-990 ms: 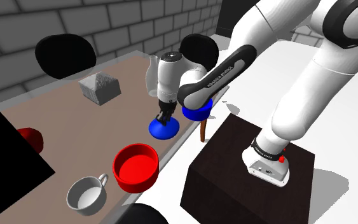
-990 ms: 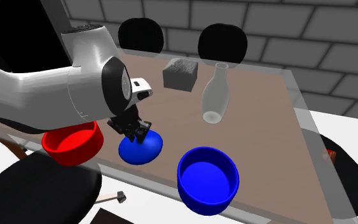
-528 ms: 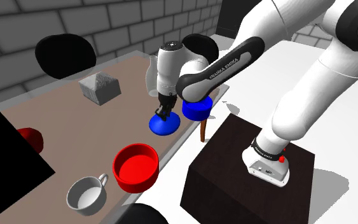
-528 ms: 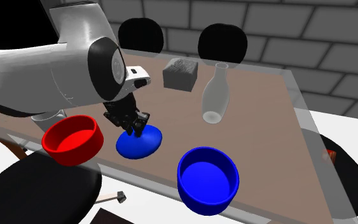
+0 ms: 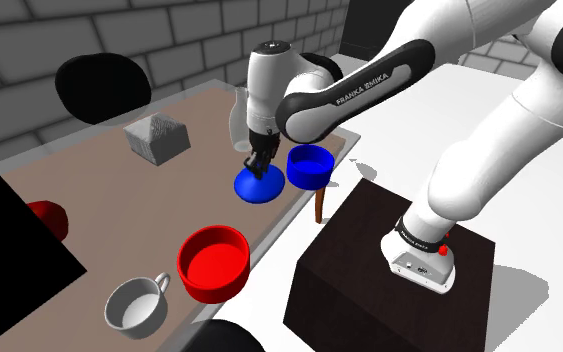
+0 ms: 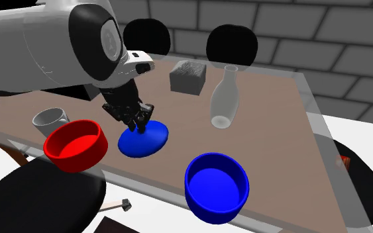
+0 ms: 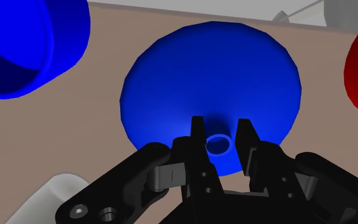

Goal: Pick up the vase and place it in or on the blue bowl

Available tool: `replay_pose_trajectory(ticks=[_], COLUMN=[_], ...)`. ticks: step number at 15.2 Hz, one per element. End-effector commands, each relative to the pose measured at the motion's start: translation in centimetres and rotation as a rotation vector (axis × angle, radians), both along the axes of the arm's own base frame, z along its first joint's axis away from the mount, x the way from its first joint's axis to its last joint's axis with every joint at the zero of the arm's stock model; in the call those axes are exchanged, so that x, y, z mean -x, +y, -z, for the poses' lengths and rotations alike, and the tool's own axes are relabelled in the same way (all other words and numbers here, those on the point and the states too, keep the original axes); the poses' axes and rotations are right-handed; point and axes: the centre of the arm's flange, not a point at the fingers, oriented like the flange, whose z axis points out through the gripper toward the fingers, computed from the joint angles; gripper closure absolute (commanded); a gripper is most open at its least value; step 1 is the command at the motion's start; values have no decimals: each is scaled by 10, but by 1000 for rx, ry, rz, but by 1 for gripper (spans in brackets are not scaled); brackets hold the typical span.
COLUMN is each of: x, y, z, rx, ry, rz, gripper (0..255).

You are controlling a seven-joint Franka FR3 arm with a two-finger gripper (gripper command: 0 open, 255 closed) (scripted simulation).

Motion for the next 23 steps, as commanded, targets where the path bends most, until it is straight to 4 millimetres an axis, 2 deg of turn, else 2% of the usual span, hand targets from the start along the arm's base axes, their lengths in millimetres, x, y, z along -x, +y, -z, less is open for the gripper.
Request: replay_pose_trajectory(ticks=[1, 13, 23], x=[-1, -1, 23], y=[0, 0, -128], z=[-10, -70, -95], rx=[0, 0, 0], ry=[0, 0, 0], rz=[0, 0, 0], gripper=[255, 255, 255])
